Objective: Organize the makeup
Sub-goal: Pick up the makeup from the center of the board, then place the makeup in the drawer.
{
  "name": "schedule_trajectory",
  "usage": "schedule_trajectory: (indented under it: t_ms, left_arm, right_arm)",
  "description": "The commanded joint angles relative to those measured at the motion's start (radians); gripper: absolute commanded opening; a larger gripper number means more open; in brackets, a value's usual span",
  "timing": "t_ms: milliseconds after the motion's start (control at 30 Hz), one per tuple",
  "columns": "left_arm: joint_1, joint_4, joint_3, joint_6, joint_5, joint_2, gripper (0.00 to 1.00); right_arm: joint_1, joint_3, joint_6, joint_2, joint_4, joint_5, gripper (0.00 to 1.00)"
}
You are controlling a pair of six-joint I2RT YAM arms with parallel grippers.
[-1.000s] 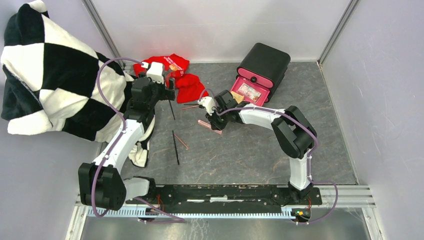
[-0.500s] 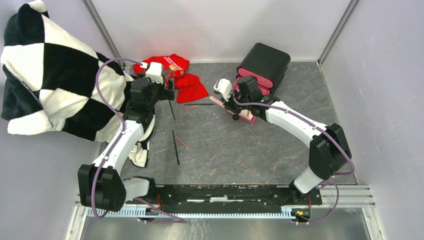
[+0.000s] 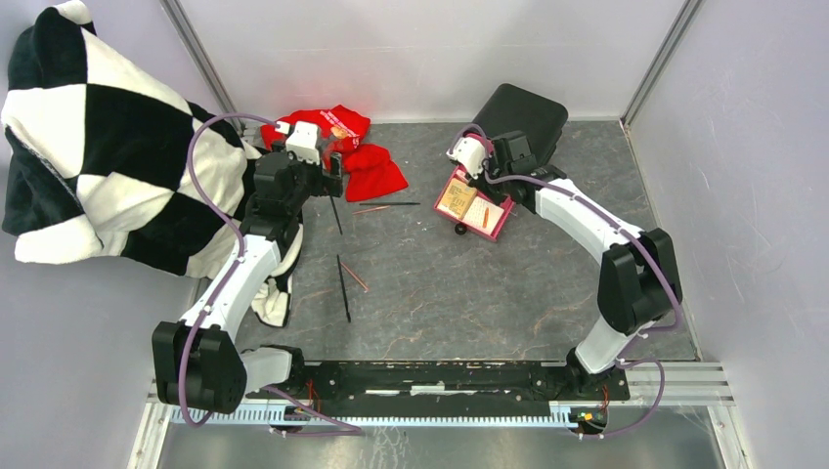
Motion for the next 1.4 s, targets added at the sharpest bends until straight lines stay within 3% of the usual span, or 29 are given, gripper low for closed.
schedule_trajectory:
  t_ms: [0,333,800,1367]
  left_arm:
    - [0.005,0.045,-0.003,0.02,0.075,-0.001,1.0]
    - [0.004,-0.024,0.017,0.123,0.252,0.058,1.0]
    - [0.003,-0.246,0.064,0.291,0.431,0.066,1.0]
    - [0.003,-0.312,0.084,0.33,0.482,0.113,1.0]
  right_arm:
    - [-0.012,0.07,-0.055,0.046,-0.036,0.04,0.06]
    - [-0.028,0.107,-0.091,0.096,-0.062,0.027,0.06]
    - [-0.053,0.152,-0.128,0.13,-0.085,-0.044,0.09]
    - [-0.071,0.227,-0.148,0.202,-0.147,-0.085,0.13]
